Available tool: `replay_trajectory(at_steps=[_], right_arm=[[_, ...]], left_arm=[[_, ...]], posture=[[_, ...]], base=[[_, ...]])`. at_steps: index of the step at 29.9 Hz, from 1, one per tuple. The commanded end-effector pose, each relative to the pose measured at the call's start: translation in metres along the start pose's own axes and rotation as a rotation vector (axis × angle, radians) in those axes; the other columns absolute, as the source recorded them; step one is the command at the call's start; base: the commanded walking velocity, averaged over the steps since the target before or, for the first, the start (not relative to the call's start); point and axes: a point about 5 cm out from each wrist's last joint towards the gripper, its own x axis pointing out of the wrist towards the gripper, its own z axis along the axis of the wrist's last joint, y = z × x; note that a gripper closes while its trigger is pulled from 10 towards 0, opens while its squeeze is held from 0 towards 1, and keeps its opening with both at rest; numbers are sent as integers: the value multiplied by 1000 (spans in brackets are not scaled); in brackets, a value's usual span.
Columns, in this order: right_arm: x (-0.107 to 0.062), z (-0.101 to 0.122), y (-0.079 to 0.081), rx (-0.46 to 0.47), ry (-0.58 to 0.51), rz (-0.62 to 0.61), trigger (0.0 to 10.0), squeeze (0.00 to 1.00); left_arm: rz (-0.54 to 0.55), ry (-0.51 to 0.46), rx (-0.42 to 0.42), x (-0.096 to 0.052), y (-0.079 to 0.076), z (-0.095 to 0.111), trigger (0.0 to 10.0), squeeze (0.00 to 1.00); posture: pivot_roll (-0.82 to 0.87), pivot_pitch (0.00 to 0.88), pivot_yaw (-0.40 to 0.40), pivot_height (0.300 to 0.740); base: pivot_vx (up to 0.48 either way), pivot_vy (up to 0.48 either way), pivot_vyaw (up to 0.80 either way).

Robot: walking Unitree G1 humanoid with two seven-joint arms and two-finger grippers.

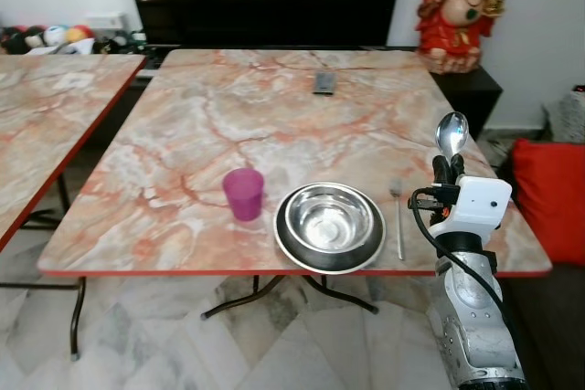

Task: Setting the table

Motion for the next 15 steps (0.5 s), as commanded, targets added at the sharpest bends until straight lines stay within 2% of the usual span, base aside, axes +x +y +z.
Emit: replay_trajectory(at_steps=[1, 3, 13, 15], right_arm=[[1, -1, -3, -8, 12, -13, 10000, 0], [2, -1, -3, -7, 9, -11, 10000, 0], [2, 0, 0, -4, 9, -7, 10000, 0], [2, -1, 0, -14, 16, -10, 10000, 0]], left_arm=[[-15, 20, -9, -2, -2, -8, 10000, 0], [-13, 20, -10, -2, -1, -8, 10000, 0], [-22, -2, -8, 2, -8, 4, 10000, 0], [-34, -10, -10, 3, -9, 8, 10000, 0]], posture=[[-25, 68, -1, 740], [-25, 68, -1, 740], [-24, 70, 0, 740], [-25, 71, 0, 740]], base=[[349, 0, -800], [349, 0, -800], [345, 0, 0], [120, 0, 0]])
